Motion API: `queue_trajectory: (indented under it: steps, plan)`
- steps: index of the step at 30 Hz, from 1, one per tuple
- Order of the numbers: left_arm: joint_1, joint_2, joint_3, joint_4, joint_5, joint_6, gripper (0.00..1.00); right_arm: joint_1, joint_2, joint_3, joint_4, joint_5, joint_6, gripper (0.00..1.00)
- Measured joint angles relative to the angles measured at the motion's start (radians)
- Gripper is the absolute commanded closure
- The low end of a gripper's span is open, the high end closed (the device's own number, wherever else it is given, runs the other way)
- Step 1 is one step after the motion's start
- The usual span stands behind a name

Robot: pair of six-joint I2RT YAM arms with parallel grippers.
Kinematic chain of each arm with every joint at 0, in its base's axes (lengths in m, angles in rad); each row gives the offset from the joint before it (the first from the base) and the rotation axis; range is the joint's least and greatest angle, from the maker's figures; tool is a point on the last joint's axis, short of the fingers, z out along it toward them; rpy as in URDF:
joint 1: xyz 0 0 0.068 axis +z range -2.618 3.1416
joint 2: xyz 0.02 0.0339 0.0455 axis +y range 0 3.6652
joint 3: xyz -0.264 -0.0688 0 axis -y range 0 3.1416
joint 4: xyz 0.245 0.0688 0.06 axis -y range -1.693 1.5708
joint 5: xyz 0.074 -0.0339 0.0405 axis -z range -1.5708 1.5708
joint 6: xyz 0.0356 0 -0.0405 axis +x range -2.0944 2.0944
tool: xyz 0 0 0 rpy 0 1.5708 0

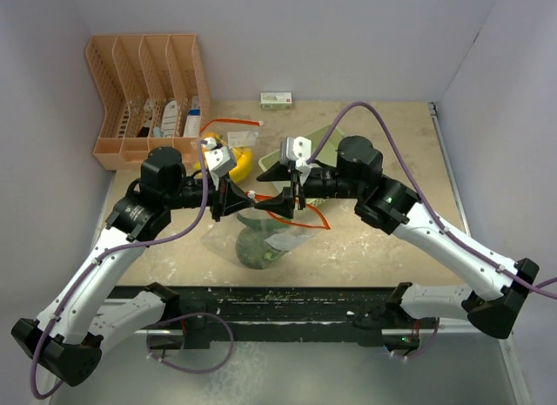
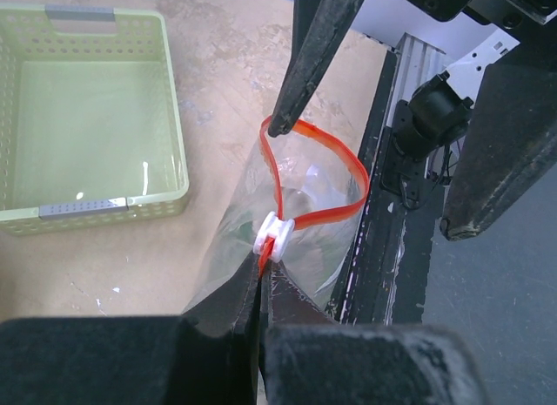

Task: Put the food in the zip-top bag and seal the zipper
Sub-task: Zip the zipper food storage bag at the center of the board.

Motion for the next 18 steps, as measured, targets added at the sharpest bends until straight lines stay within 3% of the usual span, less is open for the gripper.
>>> queue_trajectory:
  steps: [10, 18]
  plan:
    - [0.000, 0.001, 0.000, 0.000, 0.000, 0.000, 1.00, 0.000, 0.060, 0.000, 0.006, -0.027, 0.016, 0.46]
    - [0.000, 0.002, 0.000, 0.002, -0.001, 0.000, 1.00, 0.000, 0.101, 0.000, 0.008, -0.024, 0.045, 0.67]
